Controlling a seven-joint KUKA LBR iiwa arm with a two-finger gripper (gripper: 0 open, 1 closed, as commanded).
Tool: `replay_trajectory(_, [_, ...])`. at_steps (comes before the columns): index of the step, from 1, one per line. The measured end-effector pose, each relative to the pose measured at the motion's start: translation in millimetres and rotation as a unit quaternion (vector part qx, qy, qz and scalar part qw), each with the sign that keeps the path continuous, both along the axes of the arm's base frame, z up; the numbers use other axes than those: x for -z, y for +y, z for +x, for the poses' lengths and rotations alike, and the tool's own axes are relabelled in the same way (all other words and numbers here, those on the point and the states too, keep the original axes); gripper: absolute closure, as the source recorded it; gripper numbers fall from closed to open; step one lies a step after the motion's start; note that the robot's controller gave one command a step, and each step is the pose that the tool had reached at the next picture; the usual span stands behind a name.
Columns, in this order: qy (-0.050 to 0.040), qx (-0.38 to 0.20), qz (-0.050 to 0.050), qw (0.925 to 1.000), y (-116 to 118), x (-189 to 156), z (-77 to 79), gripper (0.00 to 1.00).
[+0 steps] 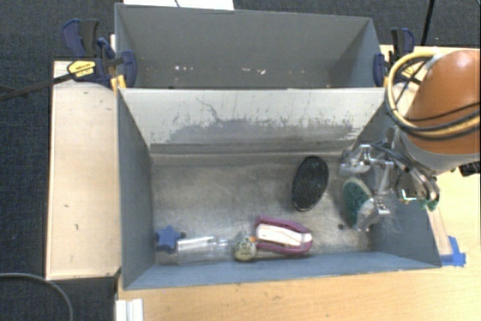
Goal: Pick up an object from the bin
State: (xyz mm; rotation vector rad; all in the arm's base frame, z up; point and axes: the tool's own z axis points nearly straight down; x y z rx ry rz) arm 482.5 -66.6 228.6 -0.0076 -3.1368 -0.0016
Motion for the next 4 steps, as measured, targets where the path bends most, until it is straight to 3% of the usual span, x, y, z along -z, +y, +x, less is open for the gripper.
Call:
replay_trajectory(1, [-0.0143,-0.147,-0.001,0.9891,9.7,119.4,41.6,0.0])
replay_trajectory(2, [-0.0042,-0.165,0.0,0.9863,26.4,141.2,54.4,0.0])
replay_trajectory(3, [-0.0044,-0.168,0.0,0.9858,27.8,142.3,55.1,1.0])
replay_trajectory(4, [-0.0068,-0.212,-0.001,0.9773,26.4,7.9,42.8,1.0])
